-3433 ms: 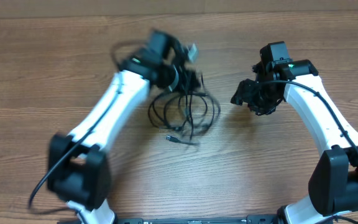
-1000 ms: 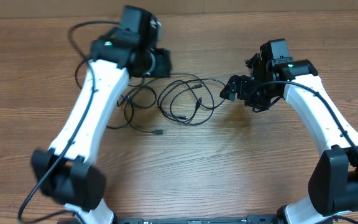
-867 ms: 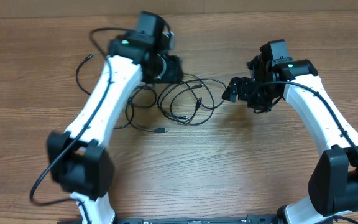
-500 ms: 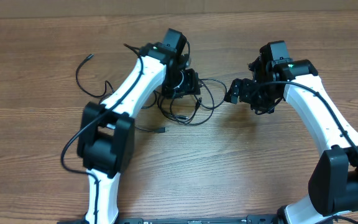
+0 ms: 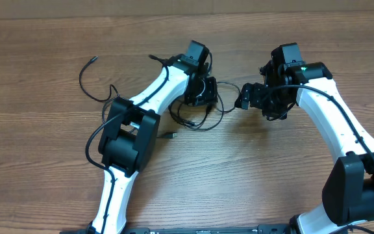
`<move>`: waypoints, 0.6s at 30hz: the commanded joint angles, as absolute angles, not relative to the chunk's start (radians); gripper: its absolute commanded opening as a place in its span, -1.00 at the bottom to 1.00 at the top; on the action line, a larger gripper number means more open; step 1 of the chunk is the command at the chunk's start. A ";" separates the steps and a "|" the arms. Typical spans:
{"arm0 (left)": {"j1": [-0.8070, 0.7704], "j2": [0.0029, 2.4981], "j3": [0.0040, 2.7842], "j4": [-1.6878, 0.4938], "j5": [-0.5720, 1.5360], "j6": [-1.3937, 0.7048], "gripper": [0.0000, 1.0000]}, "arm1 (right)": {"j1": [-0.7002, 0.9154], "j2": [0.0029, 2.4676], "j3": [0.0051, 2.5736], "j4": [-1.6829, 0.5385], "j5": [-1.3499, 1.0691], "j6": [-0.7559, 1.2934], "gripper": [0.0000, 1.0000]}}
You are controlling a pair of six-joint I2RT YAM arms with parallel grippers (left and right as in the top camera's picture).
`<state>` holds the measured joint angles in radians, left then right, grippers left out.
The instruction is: Untangle cables
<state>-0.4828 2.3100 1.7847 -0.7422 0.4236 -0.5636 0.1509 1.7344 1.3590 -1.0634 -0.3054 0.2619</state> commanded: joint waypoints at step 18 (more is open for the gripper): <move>-0.321 1.797 1.794 -0.790 0.400 -0.425 -0.92 | 0.150 1.728 1.362 -1.030 -0.339 0.262 0.91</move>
<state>-0.3462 1.9320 1.7794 -0.7765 0.4072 -0.4736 0.1513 1.7344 1.3590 -1.0489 -0.3031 0.2611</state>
